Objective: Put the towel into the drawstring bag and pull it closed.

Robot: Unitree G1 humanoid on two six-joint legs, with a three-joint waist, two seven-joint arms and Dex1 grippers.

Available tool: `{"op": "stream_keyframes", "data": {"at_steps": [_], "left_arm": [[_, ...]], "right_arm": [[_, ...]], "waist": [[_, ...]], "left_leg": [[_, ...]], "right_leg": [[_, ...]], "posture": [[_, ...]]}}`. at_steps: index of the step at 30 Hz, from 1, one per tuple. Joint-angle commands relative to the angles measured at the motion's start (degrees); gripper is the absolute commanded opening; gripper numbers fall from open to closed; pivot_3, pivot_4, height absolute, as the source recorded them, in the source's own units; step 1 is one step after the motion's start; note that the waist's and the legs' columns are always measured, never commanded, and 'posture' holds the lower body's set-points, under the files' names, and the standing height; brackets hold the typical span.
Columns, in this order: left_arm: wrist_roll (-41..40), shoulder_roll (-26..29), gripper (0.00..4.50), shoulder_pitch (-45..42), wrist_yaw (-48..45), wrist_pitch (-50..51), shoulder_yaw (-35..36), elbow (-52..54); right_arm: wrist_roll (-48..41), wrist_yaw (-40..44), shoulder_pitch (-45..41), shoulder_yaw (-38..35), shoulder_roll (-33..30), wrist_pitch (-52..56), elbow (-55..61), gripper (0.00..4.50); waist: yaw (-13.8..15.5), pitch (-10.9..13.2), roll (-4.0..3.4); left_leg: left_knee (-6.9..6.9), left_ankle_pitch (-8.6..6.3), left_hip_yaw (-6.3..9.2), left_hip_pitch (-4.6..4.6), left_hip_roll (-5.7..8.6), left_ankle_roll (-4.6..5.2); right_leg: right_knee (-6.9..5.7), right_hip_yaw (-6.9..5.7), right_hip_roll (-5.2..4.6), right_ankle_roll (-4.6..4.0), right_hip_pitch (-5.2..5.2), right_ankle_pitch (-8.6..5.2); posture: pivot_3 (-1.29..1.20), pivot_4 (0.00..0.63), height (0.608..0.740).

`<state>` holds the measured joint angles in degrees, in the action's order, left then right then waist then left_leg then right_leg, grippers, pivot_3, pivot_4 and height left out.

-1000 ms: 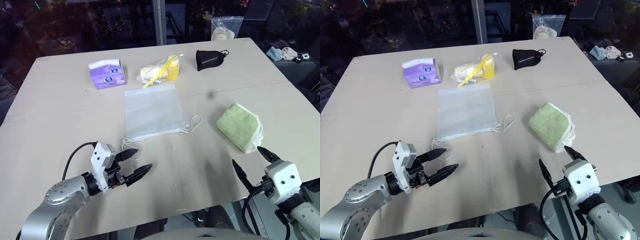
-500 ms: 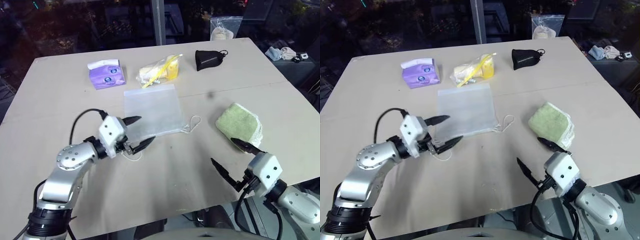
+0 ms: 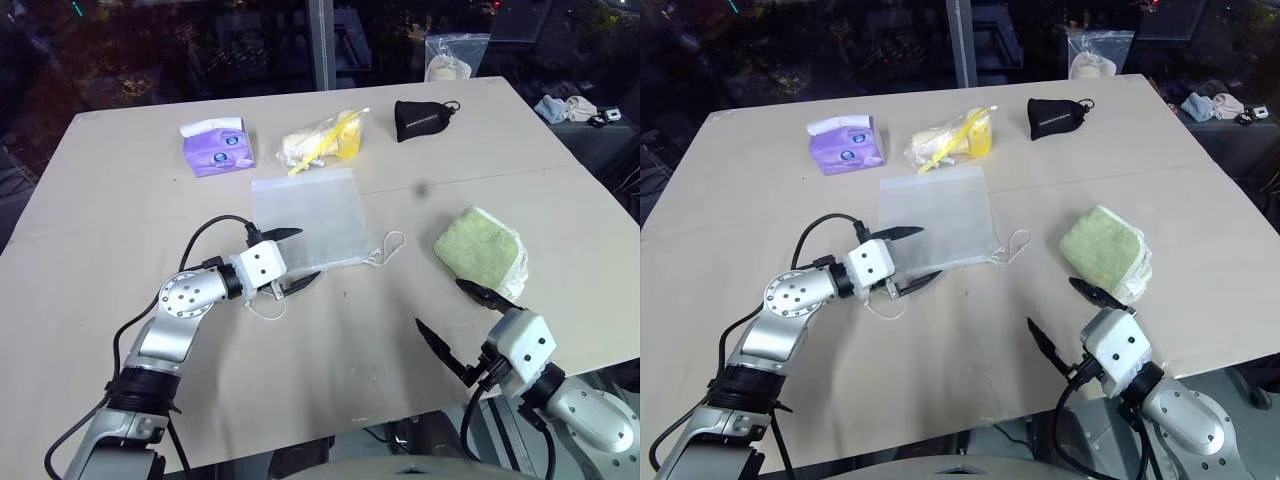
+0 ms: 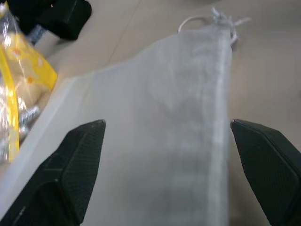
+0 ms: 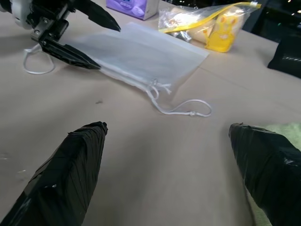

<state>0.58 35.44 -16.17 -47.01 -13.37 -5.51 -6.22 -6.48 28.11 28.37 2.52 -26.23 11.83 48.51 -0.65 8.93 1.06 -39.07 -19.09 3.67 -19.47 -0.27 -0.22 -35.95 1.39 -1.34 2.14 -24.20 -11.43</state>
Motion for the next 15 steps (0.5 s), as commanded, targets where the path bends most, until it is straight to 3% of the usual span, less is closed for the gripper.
{"op": "stream_keyframes", "data": {"at_steps": [1,10,13,15], "left_arm": [[2.13,-0.51,4.43,-1.51,1.92,-2.32,-0.75,-0.88],[7.26,-1.40,4.43,-6.18,6.56,-7.17,-2.30,-9.84],[5.27,-2.61,3.64,-7.04,5.52,-6.29,-2.12,-10.49],[3.23,-2.87,2.75,-6.99,3.79,-5.62,-1.62,-10.19]], "right_arm": [[0.78,-1.23,0.96,0.16,0.58,-1.50,1.98,4.48],[2.45,-3.04,2.06,-0.07,1.76,-2.06,1.53,4.48],[2.92,-3.44,2.41,-0.24,2.04,-2.48,1.25,4.50],[2.97,-3.59,2.79,-0.46,2.19,-2.71,1.12,4.50]], "waist": [[-0.05,0.00,-0.01],[0.02,0.00,0.00],[0.03,0.00,0.00],[0.02,0.00,0.00]], "left_leg": [[0.00,0.00,-0.01,0.00,-0.01,0.00],[-0.01,0.00,0.02,0.01,0.01,0.00],[-0.02,0.00,0.02,0.00,0.01,0.00],[-0.03,0.00,0.02,-0.01,0.01,0.00]], "right_leg": [[0.00,0.00,0.00,0.00,0.00,0.00],[-0.01,-0.03,0.00,0.01,0.01,0.00],[-0.02,-0.03,-0.01,0.01,0.02,0.00],[-0.02,-0.02,-0.01,0.00,0.01,0.01]], "posture": [[0.00,0.150,0.740],[0.00,0.150,0.740],[0.00,0.150,0.740],[0.00,0.150,0.740]]}}
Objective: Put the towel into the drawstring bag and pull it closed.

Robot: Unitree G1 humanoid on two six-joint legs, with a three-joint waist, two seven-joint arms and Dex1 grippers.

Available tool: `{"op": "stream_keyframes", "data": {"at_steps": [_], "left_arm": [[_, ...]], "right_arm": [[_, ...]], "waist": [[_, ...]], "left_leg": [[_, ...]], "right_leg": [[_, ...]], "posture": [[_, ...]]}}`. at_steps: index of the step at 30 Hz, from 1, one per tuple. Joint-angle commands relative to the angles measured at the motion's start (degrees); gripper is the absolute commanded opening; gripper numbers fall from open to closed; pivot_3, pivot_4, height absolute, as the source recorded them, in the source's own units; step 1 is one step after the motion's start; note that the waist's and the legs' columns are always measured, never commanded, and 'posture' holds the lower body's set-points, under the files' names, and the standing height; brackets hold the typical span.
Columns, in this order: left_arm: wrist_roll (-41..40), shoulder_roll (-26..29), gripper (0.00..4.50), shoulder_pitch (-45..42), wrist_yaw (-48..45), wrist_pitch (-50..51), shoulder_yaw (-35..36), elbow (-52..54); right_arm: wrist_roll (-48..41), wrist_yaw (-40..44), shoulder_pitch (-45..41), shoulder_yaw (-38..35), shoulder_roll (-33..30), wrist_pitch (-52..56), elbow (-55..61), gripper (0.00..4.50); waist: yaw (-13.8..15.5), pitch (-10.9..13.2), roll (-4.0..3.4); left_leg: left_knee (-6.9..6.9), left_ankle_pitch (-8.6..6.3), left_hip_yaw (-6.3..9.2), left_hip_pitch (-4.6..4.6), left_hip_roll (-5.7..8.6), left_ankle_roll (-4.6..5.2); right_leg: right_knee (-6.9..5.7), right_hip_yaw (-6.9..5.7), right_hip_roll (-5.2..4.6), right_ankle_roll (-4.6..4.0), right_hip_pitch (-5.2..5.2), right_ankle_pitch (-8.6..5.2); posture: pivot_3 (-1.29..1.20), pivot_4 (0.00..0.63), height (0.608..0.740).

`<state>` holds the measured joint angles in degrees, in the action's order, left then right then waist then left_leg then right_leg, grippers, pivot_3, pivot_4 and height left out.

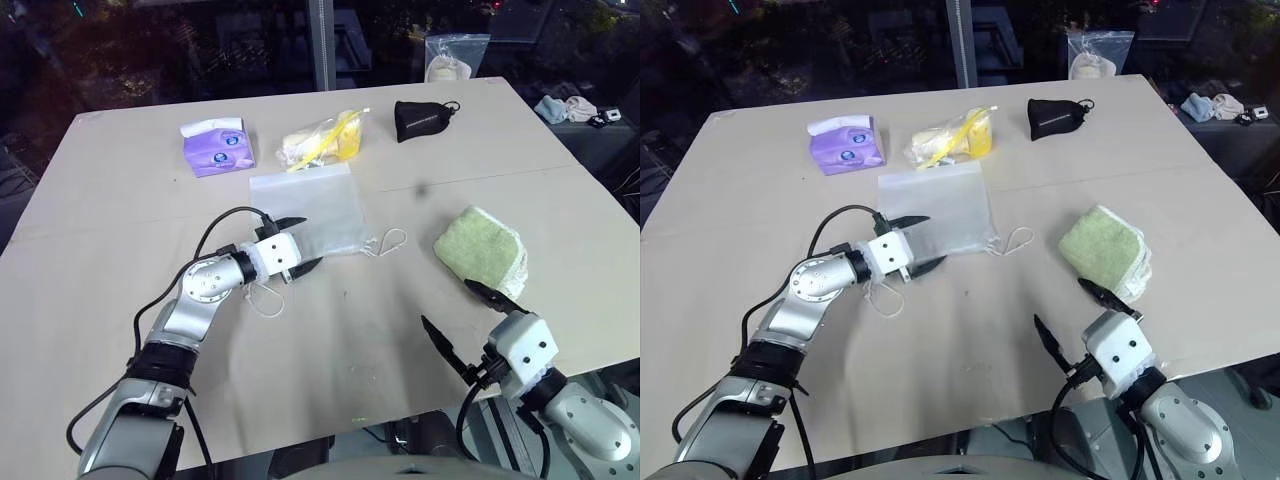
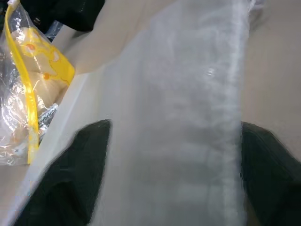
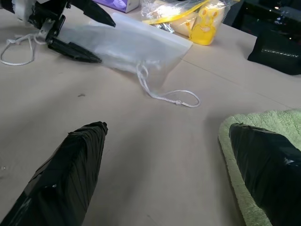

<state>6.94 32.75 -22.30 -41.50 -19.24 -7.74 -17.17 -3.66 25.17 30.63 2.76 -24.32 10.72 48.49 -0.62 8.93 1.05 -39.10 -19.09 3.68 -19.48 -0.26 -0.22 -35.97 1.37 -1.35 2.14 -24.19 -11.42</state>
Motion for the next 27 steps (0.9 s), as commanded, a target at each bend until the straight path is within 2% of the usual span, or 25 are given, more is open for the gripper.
{"op": "stream_keyframes", "data": {"at_steps": [1,2,3,5,6,9,12,13,17,21,23,27], "left_arm": [[-4.52,-0.33,2.22,-0.82,-2.61,1.23,1.11,0.91],[-5.87,-0.31,1.66,-0.94,-3.71,2.36,1.53,0.80],[-7.30,-0.30,1.31,-1.06,-4.99,3.68,1.81,0.71],[-11.50,-0.55,0.33,-1.51,-8.29,7.71,2.60,1.13],[-13.10,-0.55,0.07,-1.80,-9.66,9.37,2.81,1.42],[-21.72,-0.44,0.07,-2.52,-15.80,19.33,3.98,4.95],[-28.66,0.53,0.07,-3.91,-19.30,32.01,5.09,8.57],[-29.52,0.81,0.07,-4.06,-19.77,34.08,5.19,9.35],[-32.24,1.43,0.07,-5.18,-18.98,44.65,4.95,12.58],[-33.17,-0.69,0.07,-8.20,-14.94,50.66,5.85,12.93],[-32.14,-1.70,0.07,-9.73,-12.48,52.14,5.36,13.37],[-32.29,-3.80,0.07,-12.02,-6.96,59.84,4.88,15.49]], "right_arm": [[0.13,-0.77,0.69,-0.81,0.41,-1.65,1.11,4.50],[0.03,-0.95,0.76,-0.90,0.60,-1.64,1.02,4.50],[-0.04,-1.10,0.74,-0.92,0.74,-1.57,0.94,4.50],[-0.05,-1.39,0.43,-1.00,1.06,-1.46,0.56,4.50],[-0.06,-1.55,0.26,-1.05,1.23,-1.38,0.40,4.50],[0.13,-1.78,-0.36,-1.15,1.32,-0.38,0.20,4.50],[1.27,-2.58,-0.53,-1.81,0.46,5.47,1.95,4.50],[2.16,-3.14,-0.55,-2.02,0.27,6.94,2.51,4.50],[-3.46,-2.07,-2.01,-4.66,1.40,8.57,3.98,4.50],[-6.45,-3.70,-4.36,-8.94,2.71,11.63,4.18,4.50],[-9.13,-5.88,-8.64,-13.99,3.13,16.43,2.84,4.50],[-13.97,-5.10,-16.02,-21.11,-0.55,26.82,-3.24,4.50]], "waist": [[0.00,0.00,0.00],[0.00,0.00,0.00],[-0.04,0.00,0.00],[-0.05,0.00,0.00],[-0.05,0.00,0.00],[-0.09,0.00,0.00],[-0.05,0.00,0.00],[-0.05,0.00,0.00],[-0.13,0.00,0.00],[-0.14,0.00,0.00],[-0.06,0.00,0.02],[-0.04,0.00,0.02]], "left_leg": [[0.00,0.00,0.00,-0.01,0.00,0.00],[0.00,0.00,0.01,0.00,0.00,0.00],[0.00,0.00,0.02,-0.01,0.00,0.00],[0.00,0.00,0.02,-0.01,-0.01,0.00],[0.00,0.00,0.02,-0.01,-0.01,0.00],[-0.03,0.00,0.01,-0.01,0.00,0.00],[-0.07,0.00,0.05,-0.04,0.00,0.00],[-0.08,0.00,0.05,-0.05,0.00,0.00],[-0.08,0.00,0.07,-0.05,0.00,0.00],[-0.08,0.00,0.08,-0.04,0.00,0.00],[-0.15,0.00,0.09,-0.09,0.01,0.00],[-0.21,0.00,0.07,-0.07,0.08,0.01]], "right_leg": [[0.00,0.00,0.00,0.00,-0.01,0.00],[0.00,0.00,0.00,0.00,-0.01,0.00],[0.00,-0.02,0.00,0.00,-0.01,0.00],[0.00,-0.02,0.00,0.00,-0.01,0.00],[-0.01,-0.02,0.00,0.00,-0.01,0.00],[-0.02,-0.02,0.01,0.00,0.00,-0.01],[-0.03,-0.04,0.01,0.00,0.00,-0.01],[-0.04,-0.05,0.01,0.00,0.00,-0.01],[-0.04,-0.05,0.02,-0.01,0.00,-0.01],[-0.05,-0.04,0.03,-0.01,0.00,-0.01],[-0.05,-0.04,0.02,-0.01,0.00,0.00],[-0.05,0.04,0.00,-0.02,0.03,0.02]], "posture": [[0.00,0.150,0.740],[0.00,0.150,0.740],[0.00,0.150,0.740],[0.00,0.150,0.740],[0.00,0.150,0.740],[0.00,0.150,0.740],[0.00,0.150,0.740],[0.00,0.150,0.740],[0.00,0.150,0.740],[0.00,0.150,0.740],[0.00,0.150,0.740],[0.00,0.150,0.740]]}}
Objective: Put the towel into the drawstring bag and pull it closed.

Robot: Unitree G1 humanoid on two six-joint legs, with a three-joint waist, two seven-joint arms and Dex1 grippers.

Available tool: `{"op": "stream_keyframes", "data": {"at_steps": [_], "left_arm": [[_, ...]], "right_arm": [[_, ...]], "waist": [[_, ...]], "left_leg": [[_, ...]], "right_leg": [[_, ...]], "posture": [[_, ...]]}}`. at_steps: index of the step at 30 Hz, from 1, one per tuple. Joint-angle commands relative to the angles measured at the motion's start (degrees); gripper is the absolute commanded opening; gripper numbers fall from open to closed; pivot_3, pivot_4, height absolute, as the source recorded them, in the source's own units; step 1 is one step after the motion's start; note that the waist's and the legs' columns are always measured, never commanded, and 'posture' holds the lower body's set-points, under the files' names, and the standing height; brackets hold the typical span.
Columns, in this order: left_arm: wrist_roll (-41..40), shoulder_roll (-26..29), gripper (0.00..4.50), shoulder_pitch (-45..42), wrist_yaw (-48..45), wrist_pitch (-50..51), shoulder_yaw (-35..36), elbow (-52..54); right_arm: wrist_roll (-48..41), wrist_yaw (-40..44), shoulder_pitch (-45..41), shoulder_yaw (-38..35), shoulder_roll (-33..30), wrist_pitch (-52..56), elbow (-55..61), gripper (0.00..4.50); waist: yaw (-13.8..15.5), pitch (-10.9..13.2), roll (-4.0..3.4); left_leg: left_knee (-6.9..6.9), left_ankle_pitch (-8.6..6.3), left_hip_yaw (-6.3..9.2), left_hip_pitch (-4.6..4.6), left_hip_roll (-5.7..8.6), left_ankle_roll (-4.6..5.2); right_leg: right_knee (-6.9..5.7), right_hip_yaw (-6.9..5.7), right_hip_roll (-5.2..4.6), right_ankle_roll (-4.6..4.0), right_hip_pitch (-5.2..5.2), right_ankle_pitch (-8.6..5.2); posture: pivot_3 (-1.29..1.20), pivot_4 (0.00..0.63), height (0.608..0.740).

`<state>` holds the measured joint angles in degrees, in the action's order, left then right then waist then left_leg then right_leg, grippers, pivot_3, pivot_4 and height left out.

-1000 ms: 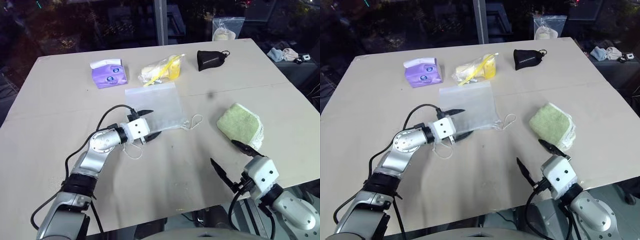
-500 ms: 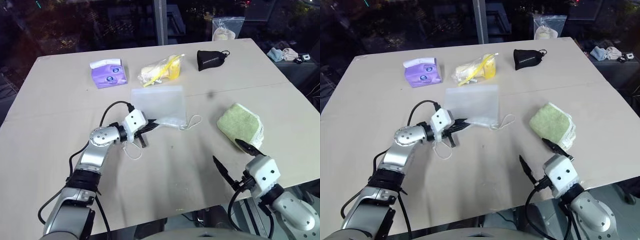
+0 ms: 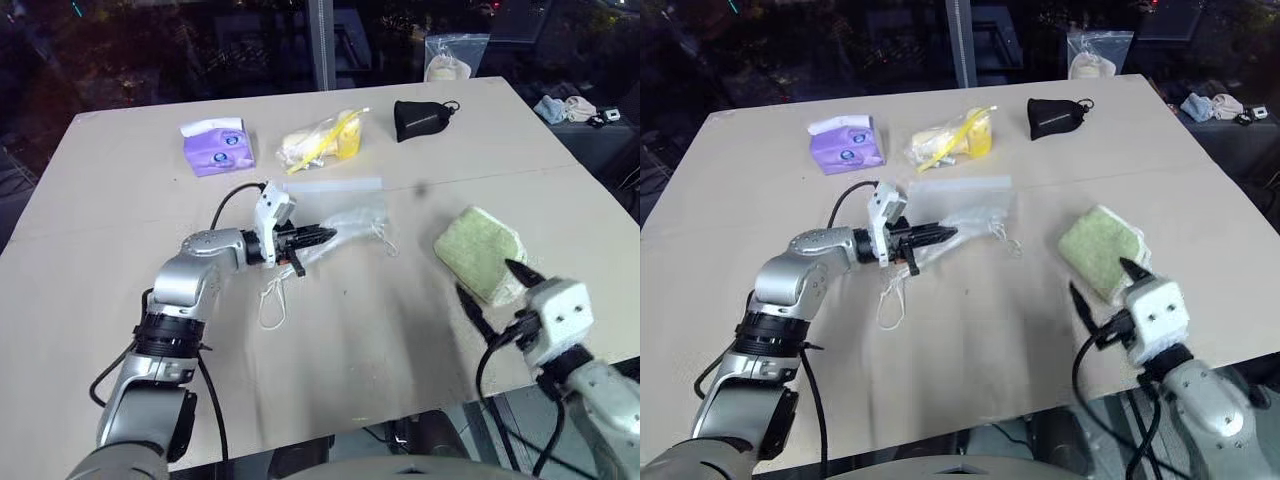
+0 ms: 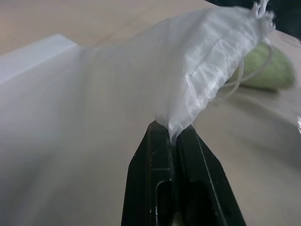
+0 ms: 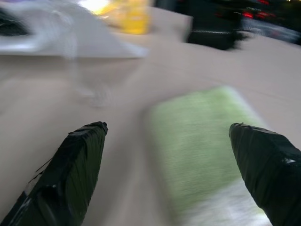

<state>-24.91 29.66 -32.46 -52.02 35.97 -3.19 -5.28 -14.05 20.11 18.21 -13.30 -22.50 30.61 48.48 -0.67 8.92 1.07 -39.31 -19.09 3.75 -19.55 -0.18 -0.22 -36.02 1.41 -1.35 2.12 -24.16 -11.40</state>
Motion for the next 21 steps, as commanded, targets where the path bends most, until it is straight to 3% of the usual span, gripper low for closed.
{"op": "stream_keyframes", "data": {"at_steps": [1,6,10,17,20,21], "left_arm": [[-0.71,-0.72,0.07,-2.31,4.35,7.73,-0.36,4.81],[-6.75,-4.43,0.07,-4.63,6.84,20.79,0.78,7.60],[-7.62,-6.20,0.07,-6.29,9.01,25.60,0.64,6.64],[-2.92,-5.22,0.07,-4.22,8.77,19.44,-4.41,6.92],[-0.69,-3.98,0.00,-3.30,7.91,15.74,-6.26,6.76],[-0.13,-3.44,0.00,-3.14,7.20,14.51,-6.74,6.65]], "right_arm": [[-4.90,0.40,-6.14,-6.48,-3.68,9.79,-6.03,4.50],[-9.78,1.38,-20.65,-8.99,-9.09,23.45,-22.57,4.50],[-13.66,4.27,-28.89,-6.31,-10.27,32.09,-31.67,4.50],[-15.92,9.96,-30.14,1.71,-10.79,34.88,-34.40,4.50],[-14.61,10.35,-28.23,3.39,-10.72,32.67,-33.62,3.71],[-14.22,10.41,-27.54,3.75,-10.82,31.87,-33.27,3.24]], "waist": [[-0.02,0.00,0.01],[-0.21,0.05,-0.10],[-0.21,0.05,-0.10],[-0.46,-0.01,-0.05],[-0.54,-0.03,-0.02],[-0.51,-0.03,-0.02]], "left_leg": [[0.01,0.00,0.02,0.00,0.00,0.00],[0.07,0.00,-0.03,-0.01,0.00,0.01],[0.12,0.00,0.05,-0.01,-0.01,0.01],[0.16,0.00,0.06,0.02,-0.03,0.01],[0.17,0.00,0.03,0.10,-0.04,0.01],[0.17,0.00,0.04,0.11,-0.05,0.01]], "right_leg": [[-0.02,-0.01,0.00,0.00,0.00,0.00],[-0.02,0.04,0.01,-0.01,-0.03,0.00],[-0.07,-0.02,0.02,-0.02,-0.04,0.00],[-0.16,-0.01,0.02,-0.01,-0.05,0.01],[-0.19,0.03,0.03,0.00,-0.05,0.01],[-0.21,0.02,0.05,-0.01,-0.04,0.01]], "posture": [[0.00,0.150,0.740],[0.00,0.150,0.740],[0.00,0.150,0.740],[0.00,0.150,0.740],[0.00,0.150,0.740],[0.00,0.150,0.740]]}}
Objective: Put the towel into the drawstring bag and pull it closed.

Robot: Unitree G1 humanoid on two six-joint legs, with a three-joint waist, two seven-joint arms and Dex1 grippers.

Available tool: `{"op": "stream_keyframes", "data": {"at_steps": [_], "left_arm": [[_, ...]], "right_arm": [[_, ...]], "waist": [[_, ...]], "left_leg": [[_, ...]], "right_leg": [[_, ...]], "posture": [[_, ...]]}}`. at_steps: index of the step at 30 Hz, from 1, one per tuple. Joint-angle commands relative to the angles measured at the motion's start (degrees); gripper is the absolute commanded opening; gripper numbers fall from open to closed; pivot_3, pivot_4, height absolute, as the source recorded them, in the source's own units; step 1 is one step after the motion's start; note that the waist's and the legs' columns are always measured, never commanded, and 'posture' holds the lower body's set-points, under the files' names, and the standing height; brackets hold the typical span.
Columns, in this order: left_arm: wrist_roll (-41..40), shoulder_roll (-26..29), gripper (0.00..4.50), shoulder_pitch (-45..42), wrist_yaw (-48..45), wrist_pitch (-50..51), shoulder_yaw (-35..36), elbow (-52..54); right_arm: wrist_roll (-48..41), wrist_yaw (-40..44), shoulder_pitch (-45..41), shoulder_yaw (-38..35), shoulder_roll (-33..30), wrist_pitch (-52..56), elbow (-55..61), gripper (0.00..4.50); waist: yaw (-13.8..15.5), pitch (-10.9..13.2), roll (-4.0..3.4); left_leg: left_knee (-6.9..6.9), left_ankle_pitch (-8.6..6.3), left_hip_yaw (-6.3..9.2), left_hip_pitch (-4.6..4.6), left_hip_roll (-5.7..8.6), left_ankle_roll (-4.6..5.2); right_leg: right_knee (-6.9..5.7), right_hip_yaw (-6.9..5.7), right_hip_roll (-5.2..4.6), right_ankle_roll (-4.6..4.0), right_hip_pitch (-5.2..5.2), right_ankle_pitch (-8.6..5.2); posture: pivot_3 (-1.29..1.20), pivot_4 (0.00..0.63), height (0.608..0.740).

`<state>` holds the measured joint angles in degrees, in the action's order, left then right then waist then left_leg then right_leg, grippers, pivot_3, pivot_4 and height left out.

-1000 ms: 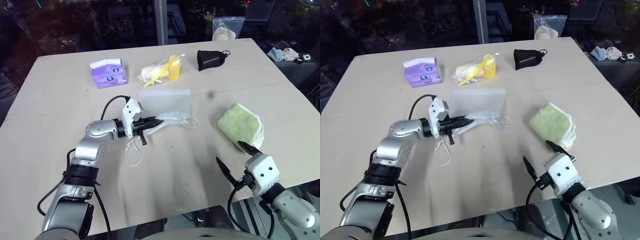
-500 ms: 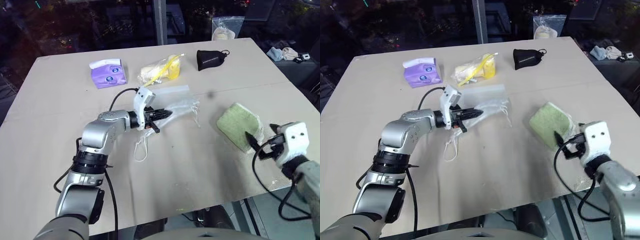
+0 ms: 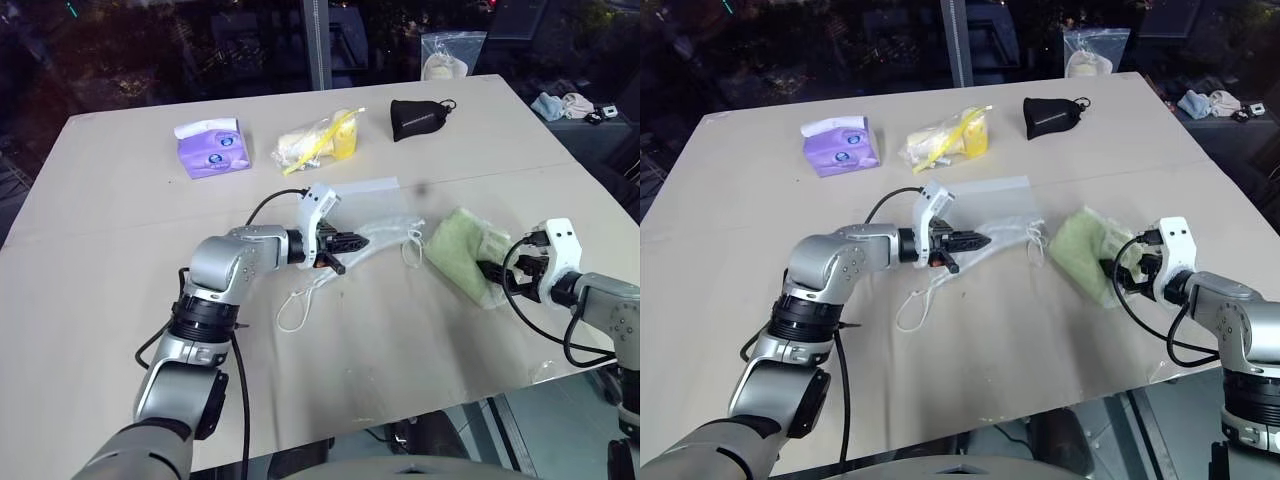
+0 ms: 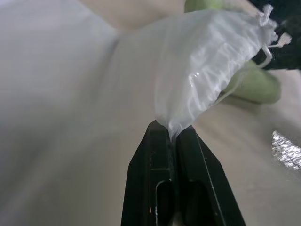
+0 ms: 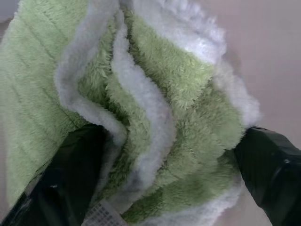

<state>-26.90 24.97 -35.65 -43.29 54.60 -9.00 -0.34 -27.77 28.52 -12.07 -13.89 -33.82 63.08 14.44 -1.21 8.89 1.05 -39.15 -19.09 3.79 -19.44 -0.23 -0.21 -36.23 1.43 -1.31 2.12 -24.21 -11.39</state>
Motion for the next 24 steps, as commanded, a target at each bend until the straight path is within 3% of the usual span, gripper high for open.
{"op": "stream_keyframes", "data": {"at_steps": [1,5,7,11,16,19,24], "left_arm": [[2.21,1.57,0.00,0.14,-2.04,-4.93,-1.18,1.59],[4.69,2.20,1.35,0.39,-2.85,-9.99,-1.71,0.92],[6.55,2.65,1.35,0.36,-3.70,-13.28,-2.64,0.60],[13.18,3.94,1.35,0.37,-5.51,-24.10,-6.33,-2.26],[13.87,2.49,0.04,-0.12,-7.39,-28.18,-5.79,-5.69],[8.69,1.45,0.04,-1.44,-9.84,-21.35,-2.88,-5.49],[-3.19,0.98,0.04,-6.26,-11.62,-0.15,3.55,-5.64]], "right_arm": [[-0.28,2.05,3.19,4.57,0.36,-1.20,1.00,2.87],[-0.44,1.81,5.31,3.79,0.55,-2.69,2.24,0.80],[-0.46,1.19,6.18,2.85,0.96,-3.46,2.76,0.01],[-1.44,0.44,7.42,1.34,1.71,-3.86,4.91,0.01],[-1.98,0.35,8.89,0.68,2.62,-5.76,6.61,0.00],[-4.25,1.45,10.32,-1.19,3.83,-7.75,8.82,0.00],[-12.93,6.14,14.55,-6.62,5.94,-11.46,15.39,0.00]], "waist": [[0.07,0.00,0.00],[0.28,-0.02,0.01],[0.39,-0.03,0.04],[0.46,-0.04,0.03],[0.56,-0.04,0.03],[0.52,-0.04,0.02],[0.38,0.05,-0.07]], "left_leg": [[0.00,0.00,0.02,0.00,0.00,0.00],[-0.03,0.00,0.00,0.02,-0.01,0.00],[-0.05,0.00,0.01,0.01,-0.01,0.00],[-0.05,0.01,0.00,-0.02,-0.01,-0.01],[-0.04,0.00,0.05,-0.12,-0.01,-0.01],[-0.04,0.00,0.07,-0.18,-0.01,0.00],[-0.04,-0.01,0.28,-0.29,-0.01,0.03]], "right_leg": [[-0.01,-0.01,0.01,0.00,0.00,0.00],[-0.01,0.01,0.04,0.00,0.02,-0.01],[0.00,0.01,0.04,0.01,0.02,-0.01],[0.06,0.01,0.02,0.01,0.02,-0.01],[0.14,-0.06,0.01,0.01,0.01,0.00],[0.22,-0.10,0.01,0.01,0.00,-0.01],[0.23,-0.29,0.00,0.02,-0.01,-0.01]], "posture": [[0.00,0.150,0.740],[0.00,0.150,0.740],[0.00,0.150,0.740],[0.00,0.150,0.740],[0.00,0.150,0.740],[0.00,0.150,0.740],[0.00,0.150,0.740]]}}
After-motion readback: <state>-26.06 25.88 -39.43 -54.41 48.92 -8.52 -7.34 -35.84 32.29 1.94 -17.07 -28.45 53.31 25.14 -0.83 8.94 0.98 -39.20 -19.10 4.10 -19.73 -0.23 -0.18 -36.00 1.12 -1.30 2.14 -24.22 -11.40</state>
